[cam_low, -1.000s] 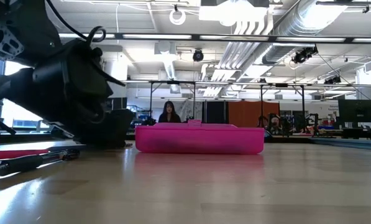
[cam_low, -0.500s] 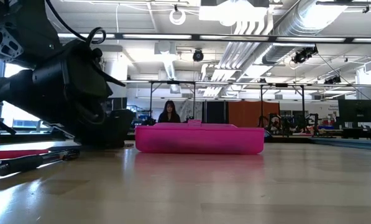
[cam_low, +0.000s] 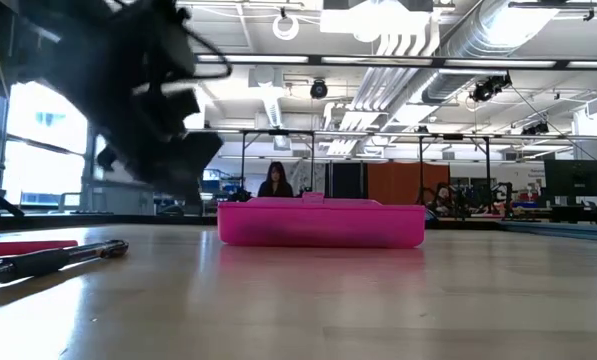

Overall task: Pick & place school supplies into a supply box
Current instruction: Put the light blue pencil into the pink supply box

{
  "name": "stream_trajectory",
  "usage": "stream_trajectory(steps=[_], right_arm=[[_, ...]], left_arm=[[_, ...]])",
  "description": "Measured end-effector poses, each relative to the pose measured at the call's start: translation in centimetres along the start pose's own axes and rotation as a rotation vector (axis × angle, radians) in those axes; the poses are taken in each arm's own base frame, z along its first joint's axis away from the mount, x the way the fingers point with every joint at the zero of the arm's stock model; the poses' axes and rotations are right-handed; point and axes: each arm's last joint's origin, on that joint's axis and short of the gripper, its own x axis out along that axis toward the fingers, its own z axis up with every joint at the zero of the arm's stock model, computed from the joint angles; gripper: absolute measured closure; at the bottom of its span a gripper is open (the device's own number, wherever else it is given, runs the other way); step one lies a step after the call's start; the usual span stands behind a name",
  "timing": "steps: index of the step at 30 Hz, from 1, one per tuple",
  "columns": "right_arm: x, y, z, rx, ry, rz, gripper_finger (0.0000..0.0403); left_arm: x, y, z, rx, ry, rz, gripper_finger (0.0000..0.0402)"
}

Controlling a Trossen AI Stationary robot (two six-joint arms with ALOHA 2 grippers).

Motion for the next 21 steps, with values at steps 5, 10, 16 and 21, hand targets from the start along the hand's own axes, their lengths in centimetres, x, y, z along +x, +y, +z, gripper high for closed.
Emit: stream_trajectory(steps=[5,10,16,21], right_arm=[[0.0,0.0,0.0,0.001,-0.002,0.000,0.0277],[0.0,0.0,0.0,-0.008,0.001,-0.001,0.0277],[0.0,0.0,0.0,-0.011,0.003,-0.001,0.0277],[0.0,0.0,-0.1,-0.003,0.006,0.003,0.0277]], left_arm=[[-2.0,-0.2,3.5,0.018,-0.031,-0.010,0.0372],[-3.6,-2.7,6.5,0.112,-0.044,-0.194,0.0372],[-3.0,-5.7,7.0,0.294,-0.112,-0.416,0.0373],[0.0,-6.9,6.1,0.363,-0.085,-0.472,0.0372]])
